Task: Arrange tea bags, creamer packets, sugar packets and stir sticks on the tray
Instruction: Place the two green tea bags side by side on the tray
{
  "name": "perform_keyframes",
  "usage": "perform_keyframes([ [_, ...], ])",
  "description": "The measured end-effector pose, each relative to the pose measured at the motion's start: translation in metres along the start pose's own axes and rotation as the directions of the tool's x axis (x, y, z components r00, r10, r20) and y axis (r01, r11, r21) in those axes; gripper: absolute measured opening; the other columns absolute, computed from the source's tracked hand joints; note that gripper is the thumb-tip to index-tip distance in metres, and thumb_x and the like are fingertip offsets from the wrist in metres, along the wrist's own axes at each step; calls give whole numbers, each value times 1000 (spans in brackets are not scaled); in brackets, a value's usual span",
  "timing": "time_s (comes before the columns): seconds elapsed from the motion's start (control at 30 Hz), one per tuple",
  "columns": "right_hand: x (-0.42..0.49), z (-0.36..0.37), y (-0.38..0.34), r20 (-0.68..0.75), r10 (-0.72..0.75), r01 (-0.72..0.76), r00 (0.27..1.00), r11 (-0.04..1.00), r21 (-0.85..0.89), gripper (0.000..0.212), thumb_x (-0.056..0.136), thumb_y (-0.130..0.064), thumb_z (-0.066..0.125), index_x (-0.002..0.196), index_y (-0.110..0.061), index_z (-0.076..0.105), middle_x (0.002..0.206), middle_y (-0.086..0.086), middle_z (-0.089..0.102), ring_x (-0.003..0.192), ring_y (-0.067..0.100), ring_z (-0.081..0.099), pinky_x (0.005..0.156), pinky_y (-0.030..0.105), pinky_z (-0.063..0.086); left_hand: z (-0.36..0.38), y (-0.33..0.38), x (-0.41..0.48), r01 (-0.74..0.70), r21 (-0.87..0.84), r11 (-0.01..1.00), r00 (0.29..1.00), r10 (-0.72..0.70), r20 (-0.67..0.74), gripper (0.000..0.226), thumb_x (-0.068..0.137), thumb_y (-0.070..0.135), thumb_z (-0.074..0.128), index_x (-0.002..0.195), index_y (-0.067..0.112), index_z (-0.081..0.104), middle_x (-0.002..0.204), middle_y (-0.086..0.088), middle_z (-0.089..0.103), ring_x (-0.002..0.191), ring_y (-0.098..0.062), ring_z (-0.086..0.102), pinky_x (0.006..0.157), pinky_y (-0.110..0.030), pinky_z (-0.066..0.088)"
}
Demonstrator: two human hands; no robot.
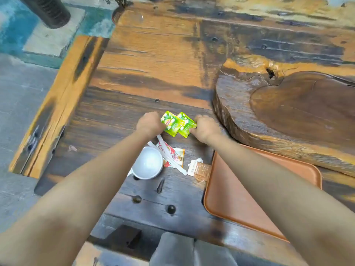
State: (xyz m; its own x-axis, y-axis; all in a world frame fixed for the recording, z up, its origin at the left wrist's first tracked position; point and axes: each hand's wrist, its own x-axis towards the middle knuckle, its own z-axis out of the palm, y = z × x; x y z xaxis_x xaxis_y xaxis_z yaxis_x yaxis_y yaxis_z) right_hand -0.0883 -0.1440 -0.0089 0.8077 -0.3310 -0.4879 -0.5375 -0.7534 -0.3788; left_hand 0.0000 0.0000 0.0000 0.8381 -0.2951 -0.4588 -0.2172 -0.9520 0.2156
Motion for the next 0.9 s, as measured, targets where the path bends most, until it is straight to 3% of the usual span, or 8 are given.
perform_keyframes([
  [0.13,11,16,-5,-103,128,-114,986,985,127,54,82,-34,64,125,-6,46,131,16,41,127,33,36,104,43,35,14,4,17,13,16,1000,1000,-13,8,55,79,38,63,118,1,52,126,-24,54,119,-38,48,96,-42,42],
  [0.27,21,27,-8,-151,203,-176,968,969,175,53,78,-24,70,122,-10,44,129,16,45,124,33,39,100,42,37,24,5,35,16,-51,999,1000,-16,-6,67,70,40,73,120,5,46,128,-21,51,121,-37,45,99,-45,41],
  [0.4,29,34,-4,-113,267,-231,957,938,259,47,78,-19,68,119,-9,49,126,17,51,120,34,47,97,38,40,27,3,45,-34,-141,989,999,39,33,43,68,37,76,93,8,56,110,-16,61,109,-31,53,77,-33,39],
  [0.5,27,32,1,-100,250,-205,963,922,329,25,80,-15,62,104,-8,58,118,17,58,113,33,52,90,35,43,26,1,44,-85,-235,968,994,99,49,31,71,31,74,68,16,48,84,-7,57,89,-26,56,66,-29,34],
  [0.57,19,27,7,-102,238,-166,966,873,459,6,80,-15,61,85,-15,57,97,15,64,102,32,58,77,33,42,25,2,41,-79,-396,915,989,121,82,24,76,25,71,68,18,49,81,-5,57,82,-23,57,73,-35,46],
  [0.63,2,22,17,-140,260,-131,956,798,589,13,80,-16,63,75,-18,51,81,10,60,89,31,61,72,32,40,21,5,33,-52,-577,815,981,149,122,14,80,16,68,80,13,54,85,-8,58,78,-22,60,80,-39,54],
  [0.77,-57,28,55,-228,418,-62,879,575,816,16,78,-14,67,70,-20,54,74,8,61,77,37,63,76,49,50,12,14,13,-58,-718,694,951,257,171,11,83,7,63,84,13,54,73,-2,60,54,1,61,54,-12,53],
  [0.9,-112,56,97,-202,613,-174,764,496,851,17,78,-16,69,70,-22,56,72,11,64,71,31,61,72,45,49,11,27,-4,-15,-741,672,923,294,247,9,83,5,62,89,11,58,75,-3,62,48,5,60,53,-11,52],
])
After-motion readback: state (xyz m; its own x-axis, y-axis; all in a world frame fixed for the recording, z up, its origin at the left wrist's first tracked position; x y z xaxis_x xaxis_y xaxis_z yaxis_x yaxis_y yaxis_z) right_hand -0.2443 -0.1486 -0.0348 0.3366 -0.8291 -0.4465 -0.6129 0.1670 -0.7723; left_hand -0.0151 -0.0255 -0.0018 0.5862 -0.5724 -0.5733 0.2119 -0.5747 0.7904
